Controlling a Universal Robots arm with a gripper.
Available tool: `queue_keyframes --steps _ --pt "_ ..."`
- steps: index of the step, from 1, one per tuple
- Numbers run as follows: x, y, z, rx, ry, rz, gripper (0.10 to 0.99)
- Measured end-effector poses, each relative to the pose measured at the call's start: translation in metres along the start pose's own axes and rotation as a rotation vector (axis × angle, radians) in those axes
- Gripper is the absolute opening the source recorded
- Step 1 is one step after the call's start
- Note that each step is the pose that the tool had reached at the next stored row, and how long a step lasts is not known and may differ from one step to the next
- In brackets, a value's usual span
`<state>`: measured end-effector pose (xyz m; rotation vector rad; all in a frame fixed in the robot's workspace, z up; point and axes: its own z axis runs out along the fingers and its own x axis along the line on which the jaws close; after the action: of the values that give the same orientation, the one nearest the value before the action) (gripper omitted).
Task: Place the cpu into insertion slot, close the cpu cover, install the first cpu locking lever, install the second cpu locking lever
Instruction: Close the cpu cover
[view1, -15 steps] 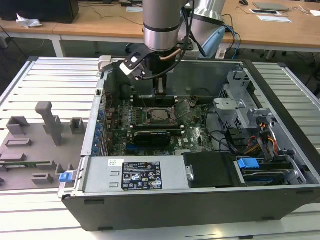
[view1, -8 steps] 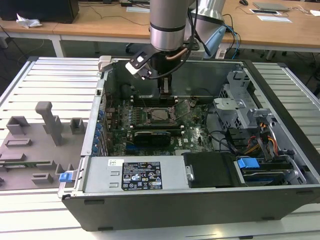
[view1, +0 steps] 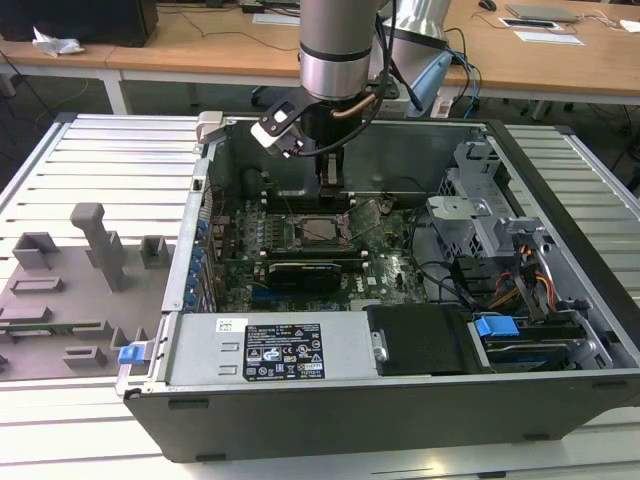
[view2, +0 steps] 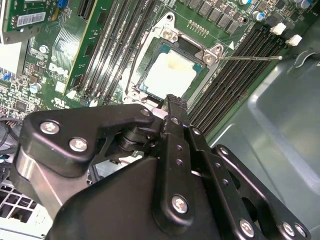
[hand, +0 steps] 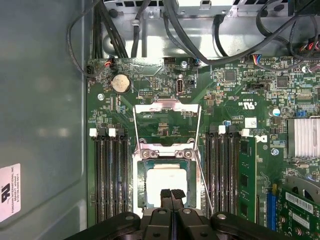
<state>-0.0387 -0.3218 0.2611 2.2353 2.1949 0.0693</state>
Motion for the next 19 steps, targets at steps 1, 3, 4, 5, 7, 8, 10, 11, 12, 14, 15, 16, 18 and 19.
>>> queue_keyframes --steps 1,3,4,5,7,8,10,11,12,14,15,16,18,19 --pt "0.0000 0.0000 0.0000 0.000 0.0000 0.000 0.106" --pt "0.0000 0.0000 -0.0001 0.000 0.0000 0.000 0.106" --pt "0.0000 0.0000 -0.0001 0.000 0.0000 0.000 0.106" --pt "0.0000 0.0000 -0.0001 0.000 0.0000 0.000 0.106" --pt "0.0000 0.0007 -0.0002 0.000 -0.0002 0.000 0.106" --pt "0.0000 0.0029 -0.0001 0.002 -0.0003 0.000 0.106" --pt "-0.0001 0.0110 0.0003 0.008 -0.0002 0.000 0.106" --pt "-0.0003 0.0172 0.0005 0.014 -0.0003 0.001 0.106" --pt "-0.0005 0.0219 0.0006 0.018 -0.0005 0.001 0.106" --pt "-0.0004 0.0329 0.0010 0.026 -0.0007 0.001 0.106" --pt "-0.0004 0.0373 0.0012 0.028 -0.0008 0.001 0.106" --pt "-0.0004 0.0406 0.0013 0.030 -0.0008 0.001 0.106" --pt "-0.0006 0.0500 0.0017 0.035 -0.0007 0.001 0.106" --pt "-0.0007 0.0538 0.0018 0.037 -0.0009 0.001 0.106"
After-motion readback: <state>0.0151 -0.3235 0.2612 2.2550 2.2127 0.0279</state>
